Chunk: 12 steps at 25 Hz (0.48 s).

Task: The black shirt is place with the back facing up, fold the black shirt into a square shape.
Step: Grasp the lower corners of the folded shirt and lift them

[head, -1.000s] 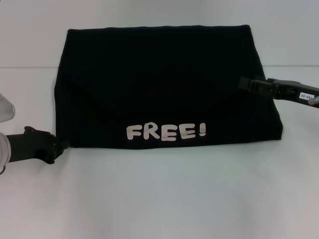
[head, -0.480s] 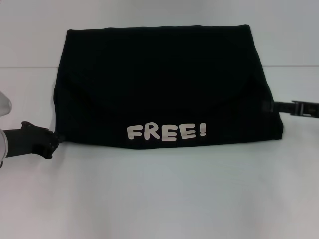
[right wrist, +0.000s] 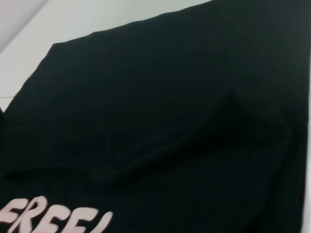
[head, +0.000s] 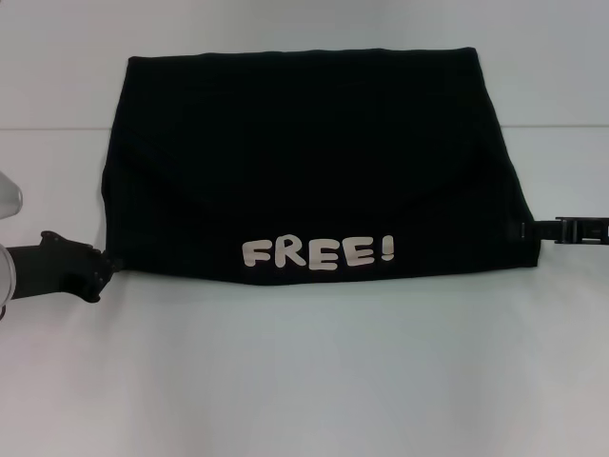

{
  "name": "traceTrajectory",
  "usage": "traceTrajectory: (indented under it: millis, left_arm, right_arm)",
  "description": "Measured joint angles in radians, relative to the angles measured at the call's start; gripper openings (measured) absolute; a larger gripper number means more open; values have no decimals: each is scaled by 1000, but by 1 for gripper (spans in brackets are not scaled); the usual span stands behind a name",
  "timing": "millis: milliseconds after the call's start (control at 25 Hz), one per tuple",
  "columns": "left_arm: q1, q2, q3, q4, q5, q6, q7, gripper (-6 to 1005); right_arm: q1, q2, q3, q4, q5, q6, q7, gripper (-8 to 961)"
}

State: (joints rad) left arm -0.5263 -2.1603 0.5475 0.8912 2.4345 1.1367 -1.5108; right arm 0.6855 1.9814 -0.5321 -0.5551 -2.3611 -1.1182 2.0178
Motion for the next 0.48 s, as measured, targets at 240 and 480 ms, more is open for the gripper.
traceTrajectory:
  millis: [240, 480]
  left_arm:
    - [-1, 0, 0, 0, 0, 0, -1, 6]
    - [-6, 2, 0, -1, 0, 0, -2, 6]
  right_arm:
    - [10, 1, -15, 28, -1, 9, -10, 715]
    - [15, 8, -42, 40, -1, 11, -12, 692]
